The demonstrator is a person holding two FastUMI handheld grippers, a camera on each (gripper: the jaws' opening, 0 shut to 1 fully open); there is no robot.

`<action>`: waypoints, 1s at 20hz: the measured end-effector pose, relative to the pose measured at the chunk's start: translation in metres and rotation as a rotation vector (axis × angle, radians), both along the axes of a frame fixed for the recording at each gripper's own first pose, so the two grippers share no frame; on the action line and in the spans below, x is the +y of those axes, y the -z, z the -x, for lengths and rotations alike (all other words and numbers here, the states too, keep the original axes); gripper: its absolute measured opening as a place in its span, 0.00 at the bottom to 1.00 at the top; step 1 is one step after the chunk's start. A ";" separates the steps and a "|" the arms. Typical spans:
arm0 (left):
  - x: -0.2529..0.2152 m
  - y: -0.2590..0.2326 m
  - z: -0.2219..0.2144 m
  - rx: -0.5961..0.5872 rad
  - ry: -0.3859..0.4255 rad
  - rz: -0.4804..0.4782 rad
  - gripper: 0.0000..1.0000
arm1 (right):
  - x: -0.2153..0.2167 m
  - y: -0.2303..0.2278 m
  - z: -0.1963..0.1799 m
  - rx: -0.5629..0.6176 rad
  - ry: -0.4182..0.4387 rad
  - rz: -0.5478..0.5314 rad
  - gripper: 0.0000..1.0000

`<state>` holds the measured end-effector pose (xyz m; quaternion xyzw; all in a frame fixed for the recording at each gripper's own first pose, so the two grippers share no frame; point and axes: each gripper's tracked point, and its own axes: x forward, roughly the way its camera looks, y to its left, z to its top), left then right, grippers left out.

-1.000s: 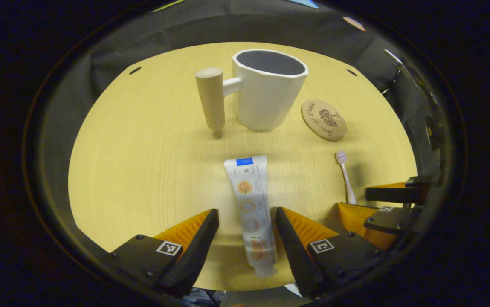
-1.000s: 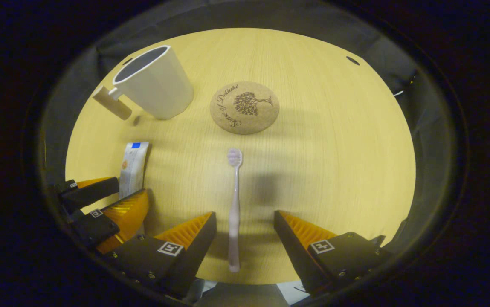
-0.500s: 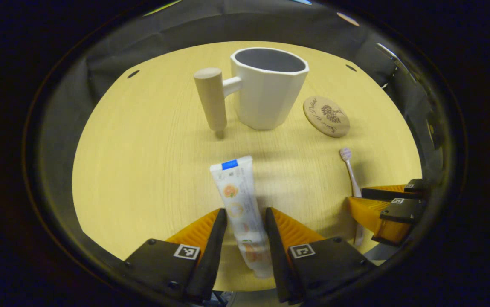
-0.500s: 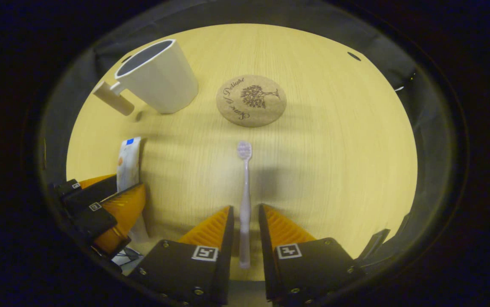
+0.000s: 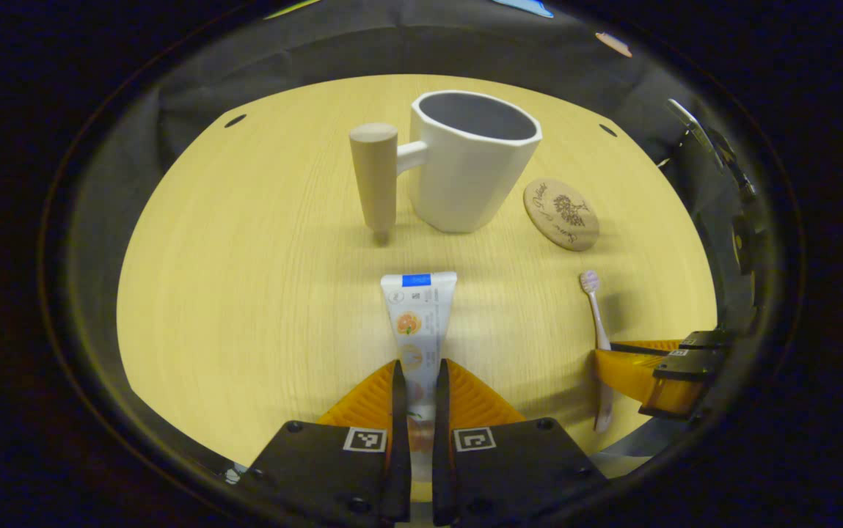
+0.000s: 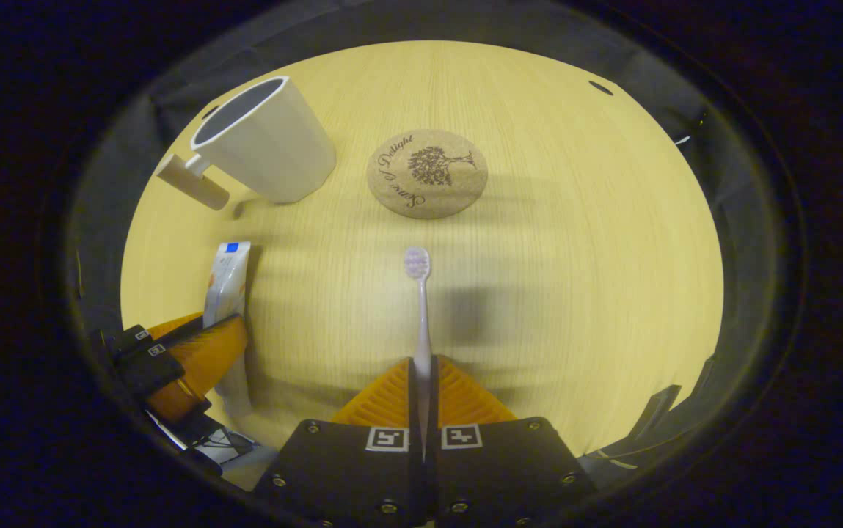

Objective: Put the toothbrush and toothpaste on the desktop into the cup, then pick up the cup and place it on the coaster on the desktop.

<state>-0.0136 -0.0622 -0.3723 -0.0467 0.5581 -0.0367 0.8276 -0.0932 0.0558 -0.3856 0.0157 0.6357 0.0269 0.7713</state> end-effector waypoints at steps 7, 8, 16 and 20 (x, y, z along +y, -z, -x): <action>0.005 -0.030 -0.006 -0.032 -0.037 0.063 0.19 | 0.000 -0.007 0.001 -0.011 0.044 -0.038 0.02; 0.005 -0.035 -0.006 -0.042 -0.042 0.071 0.19 | 0.000 -0.008 0.001 -0.015 0.047 -0.040 0.02; 0.009 -0.117 -0.015 -0.151 -0.069 0.127 0.18 | 0.001 -0.013 -0.001 -0.034 0.075 -0.071 0.02; 0.011 -0.153 -0.037 -0.225 -0.081 0.156 0.18 | 0.000 -0.015 -0.003 -0.040 0.089 -0.082 0.02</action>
